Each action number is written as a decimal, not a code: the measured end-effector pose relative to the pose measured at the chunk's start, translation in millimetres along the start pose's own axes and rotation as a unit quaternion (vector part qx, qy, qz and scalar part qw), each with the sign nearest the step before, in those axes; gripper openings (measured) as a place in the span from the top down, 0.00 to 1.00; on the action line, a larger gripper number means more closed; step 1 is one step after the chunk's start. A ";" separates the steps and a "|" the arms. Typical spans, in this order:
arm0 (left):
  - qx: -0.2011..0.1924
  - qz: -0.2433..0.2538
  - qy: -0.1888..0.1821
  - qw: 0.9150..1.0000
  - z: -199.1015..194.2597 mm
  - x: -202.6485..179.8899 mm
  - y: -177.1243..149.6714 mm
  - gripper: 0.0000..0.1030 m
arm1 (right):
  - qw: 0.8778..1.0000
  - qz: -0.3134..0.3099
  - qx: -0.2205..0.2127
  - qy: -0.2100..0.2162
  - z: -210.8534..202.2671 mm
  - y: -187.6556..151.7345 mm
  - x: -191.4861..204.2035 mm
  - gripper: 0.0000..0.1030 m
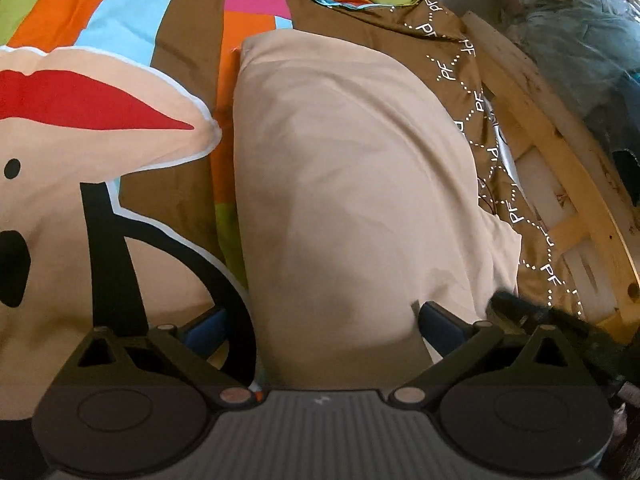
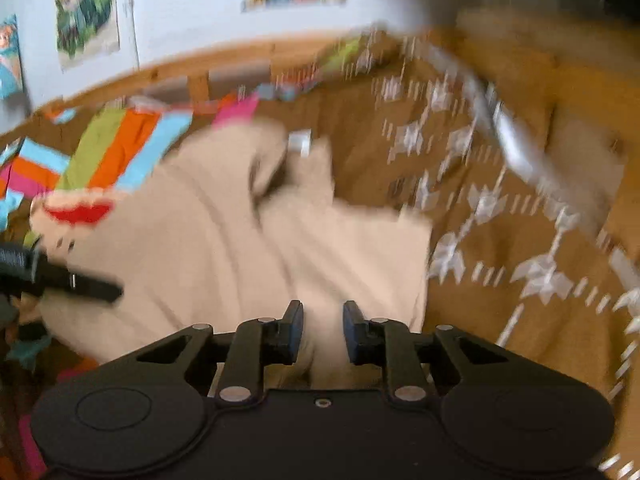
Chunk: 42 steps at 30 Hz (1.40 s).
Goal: Fold large clothes
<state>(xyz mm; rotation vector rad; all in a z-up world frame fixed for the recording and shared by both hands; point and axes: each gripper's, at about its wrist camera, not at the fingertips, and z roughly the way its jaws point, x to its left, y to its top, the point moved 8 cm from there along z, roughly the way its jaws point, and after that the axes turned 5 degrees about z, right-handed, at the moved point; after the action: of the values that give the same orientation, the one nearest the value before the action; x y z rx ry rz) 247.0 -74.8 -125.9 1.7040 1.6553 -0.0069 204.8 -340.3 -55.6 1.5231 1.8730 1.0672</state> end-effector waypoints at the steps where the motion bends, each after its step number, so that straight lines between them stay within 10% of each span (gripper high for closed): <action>1: 0.000 -0.001 -0.002 1.000 -0.5 -0.1 -1.7 0.00 | 1.000 -0.002 -0.021 -0.003 -5.8 7.0 2.5 0.69; 11: -0.015 0.001 -0.019 1.000 5.0 1.9 -4.9 0.00 | 0.987 -0.122 -0.021 0.105 77.1 101.3 107.9 0.68; 15: -0.021 0.007 -0.018 1.000 4.7 2.1 -6.0 0.00 | 0.972 -0.228 0.022 0.058 120.2 81.3 119.4 0.70; 20: -0.020 0.016 -0.024 0.999 7.9 2.6 -4.6 0.00 | 0.975 -0.216 0.040 0.017 148.2 55.5 91.0 0.70; 32: -0.139 -0.019 -0.071 0.988 -33.4 16.1 -5.7 0.01 | 0.982 -0.189 0.016 0.024 86.3 38.4 63.1 0.60; 38: -0.098 -0.046 -0.057 0.992 -17.1 22.3 -6.7 0.00 | 0.990 -0.141 -0.013 0.009 29.6 33.5 61.9 0.56; 42: -0.080 -0.045 -0.060 0.994 -9.4 22.2 -7.6 0.00 | 0.988 -0.153 -0.001 0.024 8.9 9.8 72.9 0.36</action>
<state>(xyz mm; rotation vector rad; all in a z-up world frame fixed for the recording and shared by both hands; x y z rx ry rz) 239.6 -52.0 -133.7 1.4802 1.5993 -0.0196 199.1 -267.1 -45.7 1.1684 2.0554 0.9681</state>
